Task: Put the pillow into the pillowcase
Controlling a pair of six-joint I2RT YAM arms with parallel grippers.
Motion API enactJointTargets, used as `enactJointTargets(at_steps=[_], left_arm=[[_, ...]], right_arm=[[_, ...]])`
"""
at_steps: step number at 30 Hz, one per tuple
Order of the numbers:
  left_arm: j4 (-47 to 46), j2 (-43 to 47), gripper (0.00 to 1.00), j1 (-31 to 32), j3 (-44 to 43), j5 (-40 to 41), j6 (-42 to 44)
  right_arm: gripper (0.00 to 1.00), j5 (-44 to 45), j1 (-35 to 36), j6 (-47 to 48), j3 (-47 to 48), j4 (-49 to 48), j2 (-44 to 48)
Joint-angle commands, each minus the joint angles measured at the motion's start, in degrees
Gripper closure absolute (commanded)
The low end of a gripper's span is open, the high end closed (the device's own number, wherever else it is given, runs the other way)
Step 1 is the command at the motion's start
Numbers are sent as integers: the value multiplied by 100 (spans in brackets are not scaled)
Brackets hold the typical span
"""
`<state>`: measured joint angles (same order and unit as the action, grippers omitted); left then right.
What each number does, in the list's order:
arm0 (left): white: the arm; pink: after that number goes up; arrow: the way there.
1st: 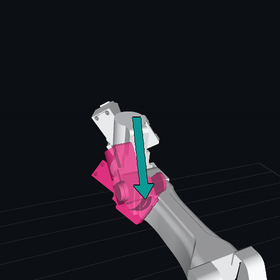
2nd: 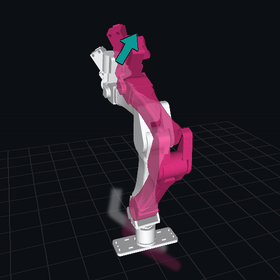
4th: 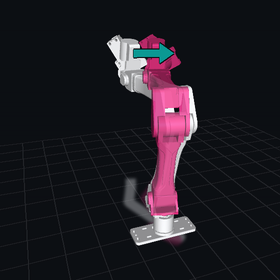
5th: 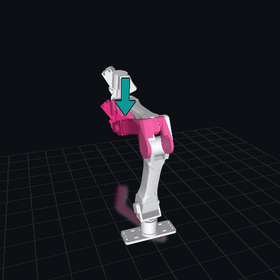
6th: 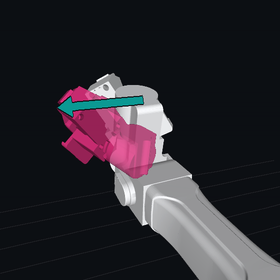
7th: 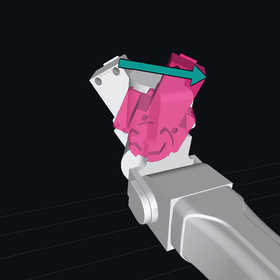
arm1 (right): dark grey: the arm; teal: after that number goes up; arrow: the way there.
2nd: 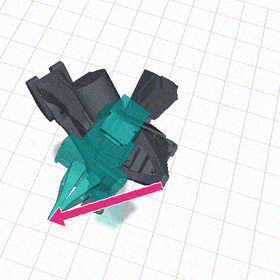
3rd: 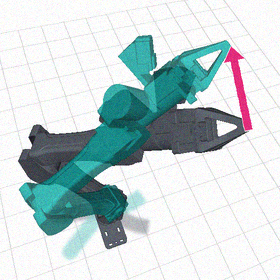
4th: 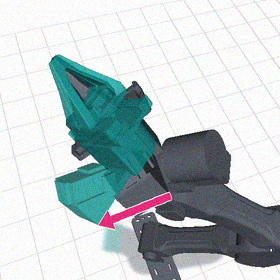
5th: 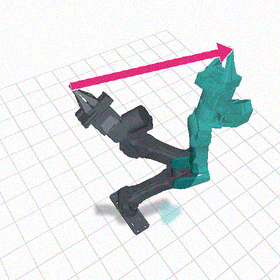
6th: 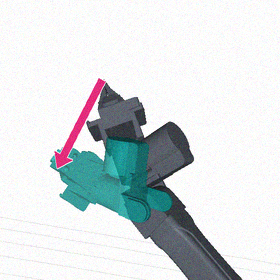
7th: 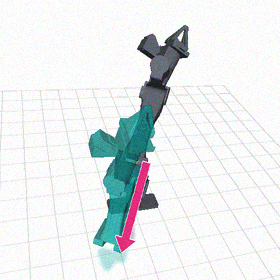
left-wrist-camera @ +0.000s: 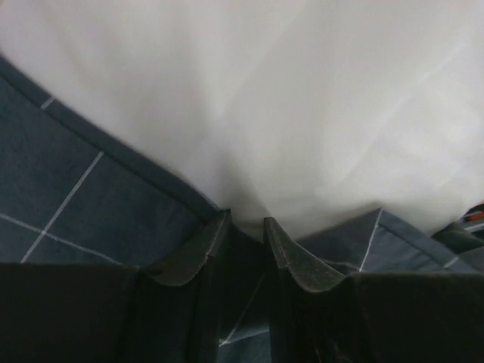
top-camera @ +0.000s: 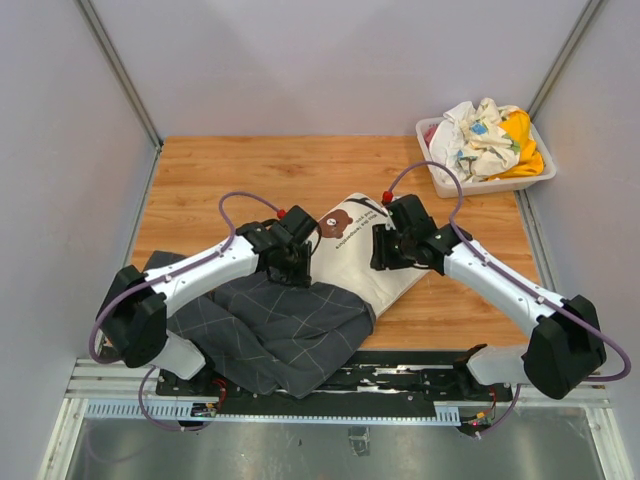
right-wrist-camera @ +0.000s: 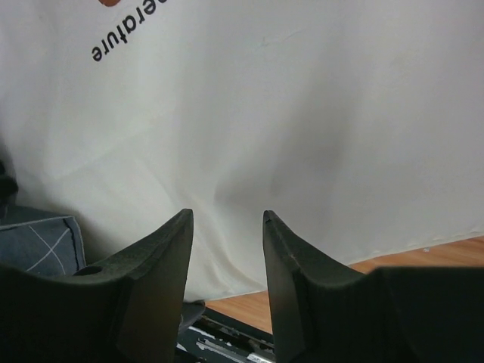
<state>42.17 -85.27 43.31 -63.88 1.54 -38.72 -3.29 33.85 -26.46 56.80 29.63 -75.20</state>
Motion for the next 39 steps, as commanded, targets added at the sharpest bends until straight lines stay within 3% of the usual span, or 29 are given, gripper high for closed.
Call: enactJointTargets(at_steps=[1, 6, 8, 15, 20, 26, 39], left_arm=[[201, 498, 71, 149, 377, 242, -293], [206, 984, 99, 231, 1020, 261, -630], [263, 1136, 99, 275, 1191, 362, -796], [492, 1670, 81, 310, 1636, 505, -1220], [730, 1857, 54, 310, 1198, 1333, -1403], [715, 1482, 52, 213, 592, 1911, -1287], [168, 822, 45, -367, 563, 2225, -635]], right_arm=[[57, -22, 6, 52, -152, 59, 128], [57, -90, 3, 46, -215, 61, 104], [57, -97, 5, 52, -228, 61, 94], [56, -111, 8, 83, -269, 54, 110], [56, -131, 8, 81, -311, 27, 99], [55, -145, 2, 113, -331, 23, 105], [55, -192, 7, 189, -287, 52, 6]])
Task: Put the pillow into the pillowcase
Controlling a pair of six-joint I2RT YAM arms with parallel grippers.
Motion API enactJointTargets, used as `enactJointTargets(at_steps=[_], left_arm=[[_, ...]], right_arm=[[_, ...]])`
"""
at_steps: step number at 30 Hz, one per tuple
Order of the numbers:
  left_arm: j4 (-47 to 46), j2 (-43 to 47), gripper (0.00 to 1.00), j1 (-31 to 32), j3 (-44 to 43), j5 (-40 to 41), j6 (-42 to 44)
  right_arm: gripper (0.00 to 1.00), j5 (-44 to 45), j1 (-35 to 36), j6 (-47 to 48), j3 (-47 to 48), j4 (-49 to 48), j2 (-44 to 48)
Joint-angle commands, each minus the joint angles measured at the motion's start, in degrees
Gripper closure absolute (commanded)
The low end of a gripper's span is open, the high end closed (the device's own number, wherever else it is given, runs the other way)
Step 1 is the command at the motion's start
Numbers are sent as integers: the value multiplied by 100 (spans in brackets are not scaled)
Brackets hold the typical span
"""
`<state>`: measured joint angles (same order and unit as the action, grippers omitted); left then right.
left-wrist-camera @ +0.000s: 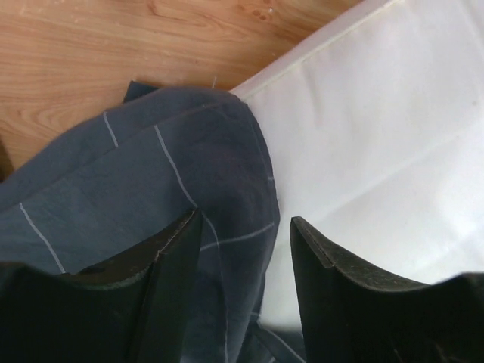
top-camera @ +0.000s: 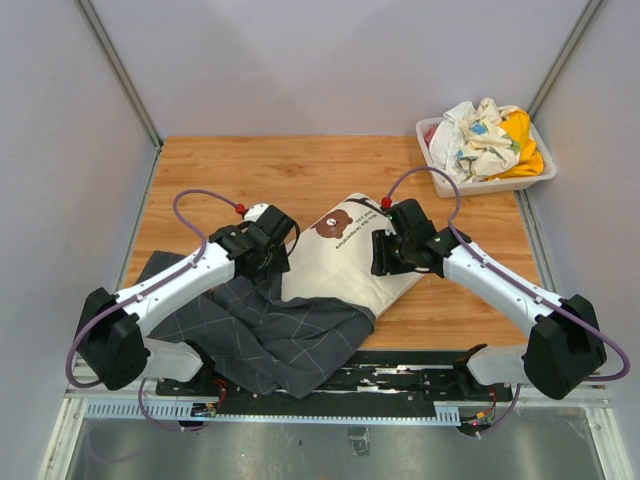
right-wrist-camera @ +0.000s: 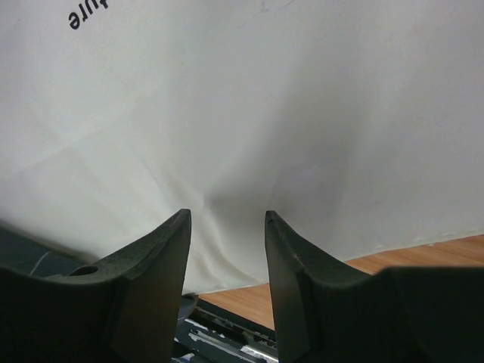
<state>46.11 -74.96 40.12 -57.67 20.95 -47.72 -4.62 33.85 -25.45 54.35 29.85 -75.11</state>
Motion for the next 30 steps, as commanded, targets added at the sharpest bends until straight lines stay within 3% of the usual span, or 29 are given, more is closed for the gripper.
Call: enactJointTargets(at_steps=[1, 5, 6, 9, 11, 21, 30], left_arm=[[-251, -269, 45, -48, -48, 324, 277], [-393, -458, 45, -55, 16, 348, 372], [-446, -515, 49, -54, 71, 323, 397], [-480, -611, 85, -56, 184, 252, 360], [-436, -497, 99, -57, 167, 296, 324], [-275, -156, 100, -84, -376, 562, 325], [-743, 161, 100, -134, 318, 216, -291]], right_arm=[[55, -64, 4, 88, -31, 23, -13], [55, -65, 7, 92, -2, 15, -26], [55, -65, 8, 100, 1, 13, -34], [55, -61, 5, 101, 65, 21, -63], [54, -56, 5, 119, 173, 21, -92], [40, -195, 106, 536, 1682, 122, -968], [32, -771, 353, 1012, 3118, 460, -2518]])
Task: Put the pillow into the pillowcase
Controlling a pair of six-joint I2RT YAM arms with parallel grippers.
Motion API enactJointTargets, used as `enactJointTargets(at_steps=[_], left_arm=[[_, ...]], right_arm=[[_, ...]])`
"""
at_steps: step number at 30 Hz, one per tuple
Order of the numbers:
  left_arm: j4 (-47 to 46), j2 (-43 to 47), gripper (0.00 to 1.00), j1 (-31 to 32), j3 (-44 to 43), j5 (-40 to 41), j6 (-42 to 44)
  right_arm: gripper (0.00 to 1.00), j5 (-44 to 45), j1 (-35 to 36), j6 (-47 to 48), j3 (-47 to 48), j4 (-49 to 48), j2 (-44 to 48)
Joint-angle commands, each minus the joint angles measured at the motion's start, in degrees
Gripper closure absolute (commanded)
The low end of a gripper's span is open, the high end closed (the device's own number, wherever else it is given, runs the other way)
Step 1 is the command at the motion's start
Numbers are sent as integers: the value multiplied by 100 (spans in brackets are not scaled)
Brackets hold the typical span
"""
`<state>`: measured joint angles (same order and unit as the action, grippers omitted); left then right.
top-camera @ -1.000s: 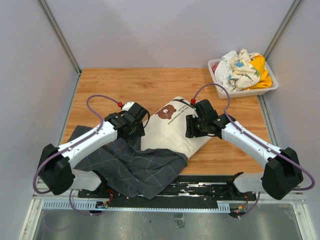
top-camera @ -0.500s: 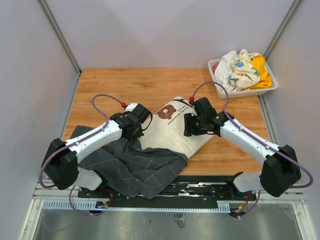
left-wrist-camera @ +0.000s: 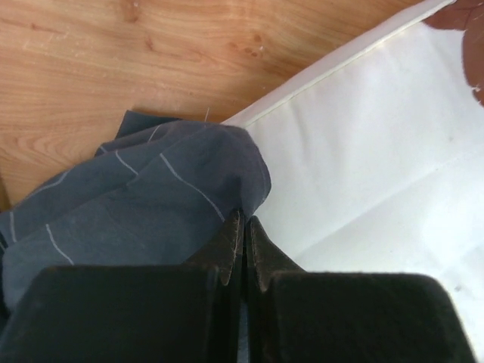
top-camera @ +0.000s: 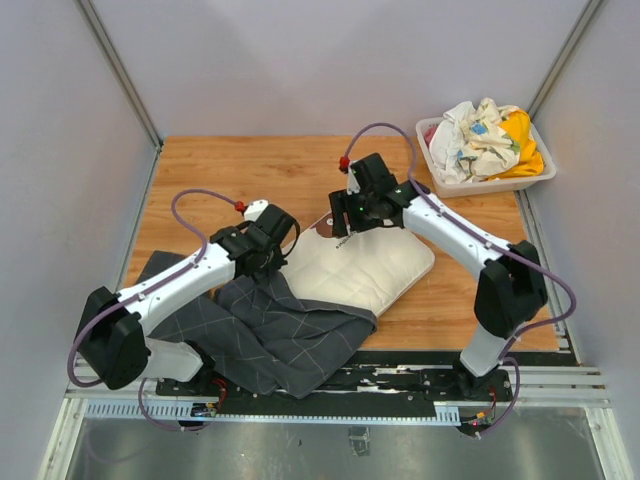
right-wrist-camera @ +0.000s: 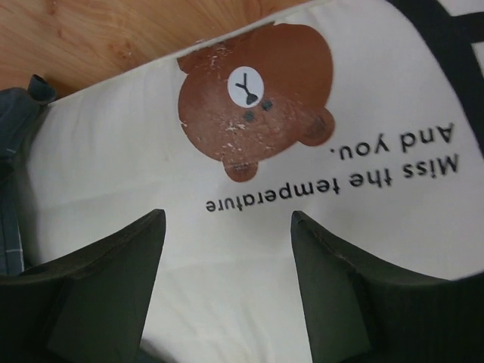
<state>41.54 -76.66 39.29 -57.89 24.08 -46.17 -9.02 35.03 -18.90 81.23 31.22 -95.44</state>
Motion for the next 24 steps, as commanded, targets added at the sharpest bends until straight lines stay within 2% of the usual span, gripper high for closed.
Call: enactJointTargets(at_steps=[1, 10, 15, 17, 18, 21, 24], left_arm=[[-319, 420, 100, -47, 453, -119, -528], [-476, 776, 100, -66, 978, -199, -731], [-567, 644, 100, -113, 957, -254, -640], [-596, 611, 100, -138, 946, -279, -614], [-612, 609, 100, -152, 946, -295, -600], [-672, 588, 100, -211, 950, -355, -559], [-720, 514, 100, -265, 905, -397, -480]], right_arm=[[31, -385, 283, 393, 511, 367, -600], [23, -343, 503, 633, 1119, 632, -2016], [23, -262, 613, 601, 1030, 533, -2698], [26, -206, 648, 587, 924, 511, -2888], [31, -218, 654, 582, 864, 486, -2972], [58, -232, 683, 529, 739, 479, -3160], [93, -222, 716, 467, 659, 493, -3257]])
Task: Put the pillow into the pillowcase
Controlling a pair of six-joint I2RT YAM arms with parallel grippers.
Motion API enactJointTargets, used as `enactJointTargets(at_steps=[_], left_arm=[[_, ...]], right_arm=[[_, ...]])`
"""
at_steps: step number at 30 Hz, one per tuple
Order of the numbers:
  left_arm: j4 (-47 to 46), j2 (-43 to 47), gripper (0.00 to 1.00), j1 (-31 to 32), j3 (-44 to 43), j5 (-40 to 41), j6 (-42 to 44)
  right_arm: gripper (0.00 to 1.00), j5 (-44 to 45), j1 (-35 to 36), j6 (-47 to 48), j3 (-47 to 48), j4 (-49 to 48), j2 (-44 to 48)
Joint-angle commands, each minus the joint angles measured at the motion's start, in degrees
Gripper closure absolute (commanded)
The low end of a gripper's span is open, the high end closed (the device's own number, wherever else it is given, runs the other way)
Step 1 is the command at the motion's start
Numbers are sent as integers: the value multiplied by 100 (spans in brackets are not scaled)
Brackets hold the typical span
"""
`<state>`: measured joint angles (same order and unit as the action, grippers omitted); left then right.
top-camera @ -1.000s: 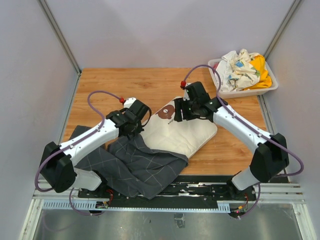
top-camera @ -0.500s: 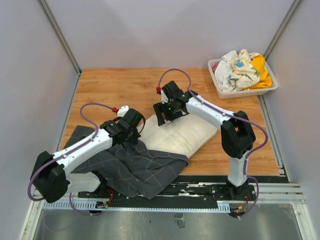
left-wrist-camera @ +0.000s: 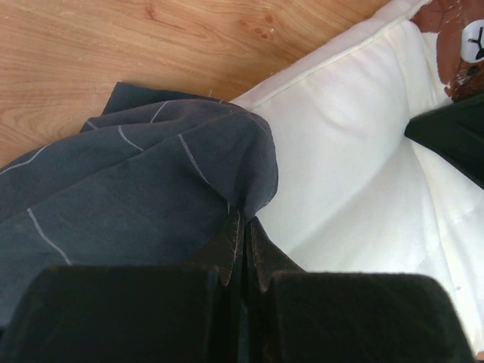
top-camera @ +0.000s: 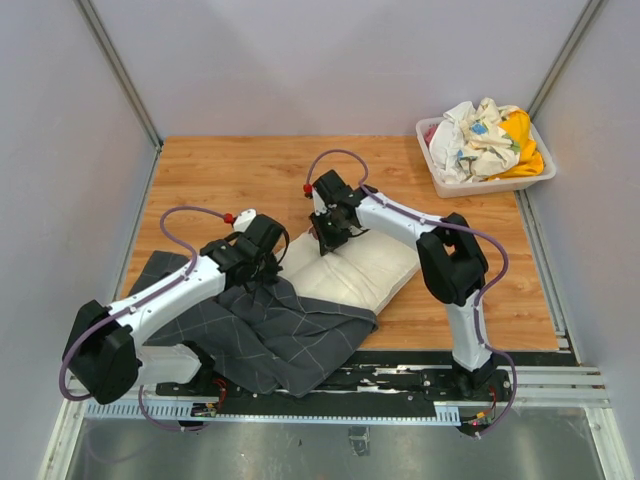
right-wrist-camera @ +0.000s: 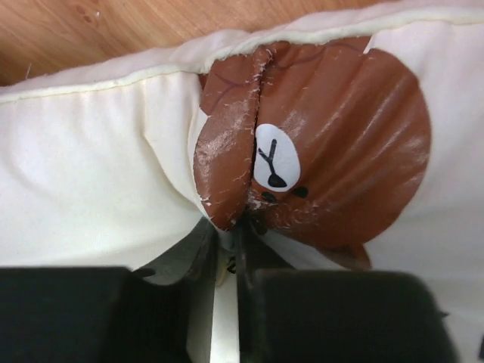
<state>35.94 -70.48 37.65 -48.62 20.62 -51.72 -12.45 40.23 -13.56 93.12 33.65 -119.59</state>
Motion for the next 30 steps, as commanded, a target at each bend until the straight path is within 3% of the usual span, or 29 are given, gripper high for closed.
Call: enactJointTargets(at_steps=[1, 5, 8, 13, 18, 24, 30], left_arm=[[-185, -139, 100, -126, -43, -76, 108], [-256, -280, 100, -212, -175, -174, 230], [-322, -444, 100, -358, -448, -305, 421], [-386, -997, 100, -578, -1412, -498, 861], [-472, -1746, 100, -735, -2490, -973, 1175], [-446, -2722, 100, -741, -4061, -1732, 1427], [-127, -3601, 100, -741, -5616, -2339, 1687]], right_arm=[[98, 122, 192, -75, -566, 247, -846], [99, 148, 166, -161, -897, 99, -501], [99, 82, -4, -466, -1432, -246, 388], [99, 32, -439, -998, -2010, -494, 2004], [99, 525, -601, -1263, -1822, -364, 2990], [99, 713, -743, -1638, -1547, -623, 3435], [100, 764, -798, -1882, -1158, -1013, 3218]])
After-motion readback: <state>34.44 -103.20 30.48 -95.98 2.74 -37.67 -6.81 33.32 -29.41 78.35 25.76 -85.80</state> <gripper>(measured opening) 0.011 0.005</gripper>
